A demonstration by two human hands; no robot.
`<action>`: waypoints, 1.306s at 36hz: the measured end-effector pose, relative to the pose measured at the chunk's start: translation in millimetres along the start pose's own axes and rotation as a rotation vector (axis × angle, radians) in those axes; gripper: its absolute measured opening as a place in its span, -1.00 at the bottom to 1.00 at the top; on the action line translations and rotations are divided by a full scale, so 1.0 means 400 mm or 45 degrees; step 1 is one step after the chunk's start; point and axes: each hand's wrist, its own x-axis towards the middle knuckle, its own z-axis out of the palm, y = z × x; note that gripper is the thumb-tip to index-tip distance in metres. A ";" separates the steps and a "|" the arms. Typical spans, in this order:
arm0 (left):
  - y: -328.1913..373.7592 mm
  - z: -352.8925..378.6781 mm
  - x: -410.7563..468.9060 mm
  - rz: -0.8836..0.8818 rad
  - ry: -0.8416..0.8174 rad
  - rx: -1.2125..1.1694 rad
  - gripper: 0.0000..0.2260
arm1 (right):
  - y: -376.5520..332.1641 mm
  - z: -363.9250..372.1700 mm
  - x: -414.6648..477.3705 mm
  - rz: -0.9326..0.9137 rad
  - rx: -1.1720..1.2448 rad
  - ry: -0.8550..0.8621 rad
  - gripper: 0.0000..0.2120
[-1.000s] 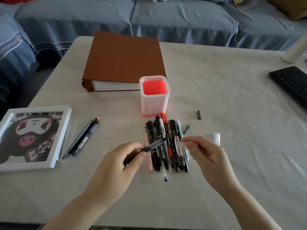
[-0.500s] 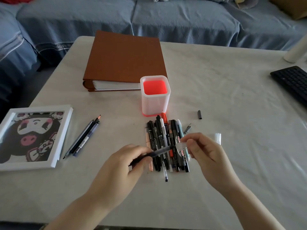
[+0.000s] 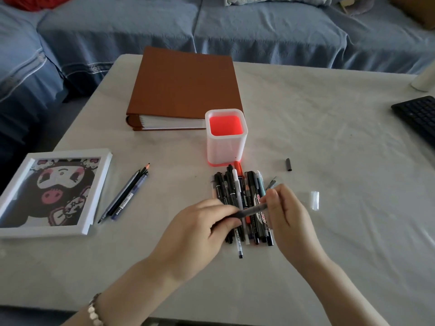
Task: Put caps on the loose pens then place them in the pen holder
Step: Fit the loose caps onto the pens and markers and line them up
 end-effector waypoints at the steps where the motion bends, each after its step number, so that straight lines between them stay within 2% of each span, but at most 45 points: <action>1: 0.003 -0.002 0.005 -0.032 0.000 -0.022 -0.85 | -0.004 0.003 0.002 -0.011 -0.002 0.013 -0.70; 5: 0.012 -0.007 0.009 -0.213 -0.049 -0.242 -0.87 | -0.007 0.006 0.006 -0.080 0.006 0.003 -0.57; 7: 0.015 -0.013 0.014 -0.403 -0.106 -0.471 -0.80 | -0.007 0.009 0.010 -0.119 0.018 -0.003 -0.65; 10: 0.005 -0.025 0.019 -0.769 -0.284 -0.967 -0.84 | -0.009 0.012 0.017 -0.116 0.084 -0.077 -0.72; 13: -0.004 -0.019 0.010 -0.811 -0.272 -1.085 -0.86 | -0.025 0.008 0.021 0.032 0.394 -0.196 -0.78; 15: -0.002 -0.011 0.006 -0.710 -0.164 -1.001 -0.87 | -0.034 0.010 0.021 0.220 0.739 -0.283 -0.85; 16: -0.005 -0.009 0.007 -0.659 -0.118 -0.938 -0.87 | -0.033 0.016 0.020 0.272 0.798 -0.319 -0.93; 17: -0.013 -0.008 0.009 -0.612 -0.091 -0.865 -0.87 | -0.033 0.023 0.018 0.307 0.767 -0.341 -0.96; 20: -0.075 -0.013 0.014 -0.547 0.000 -0.504 -0.83 | -0.012 0.044 0.021 0.372 0.590 -0.320 -0.83; 23: -0.166 -0.043 0.009 -0.506 0.257 0.019 -0.90 | -0.006 0.036 0.041 0.410 0.516 -0.241 -0.76; 25: -0.224 -0.074 0.001 -0.496 0.391 0.401 -0.82 | -0.003 0.020 0.062 0.400 0.473 -0.184 -0.75; 27: -0.261 -0.097 -0.007 -0.521 0.438 0.600 -0.78 | 0.004 0.005 0.084 0.321 0.255 -0.147 -0.75; 30: -0.289 -0.112 -0.018 -0.620 0.393 0.700 -0.83 | 0.020 0.003 0.112 0.203 -0.168 -0.145 -0.78; 34: -0.309 -0.105 -0.021 -0.694 0.298 0.736 -0.83 | 0.036 0.035 0.135 0.210 -0.474 -0.161 -0.90; 38: -0.302 -0.100 -0.018 -0.635 0.360 0.783 -0.79 | 0.046 0.065 0.133 0.224 -0.582 -0.201 -0.69; 41: -0.305 -0.104 -0.017 -0.641 0.369 0.846 -0.85 | 0.046 0.056 0.120 0.169 -0.642 -0.179 -0.55; 43: -0.317 -0.105 -0.014 -0.690 0.303 0.892 -0.88 | 0.054 0.037 0.110 0.146 -0.665 -0.142 -0.57; 47: -0.315 -0.104 -0.004 -0.693 0.270 0.872 -0.92 | 0.088 -0.026 0.102 0.163 -0.700 0.031 -0.73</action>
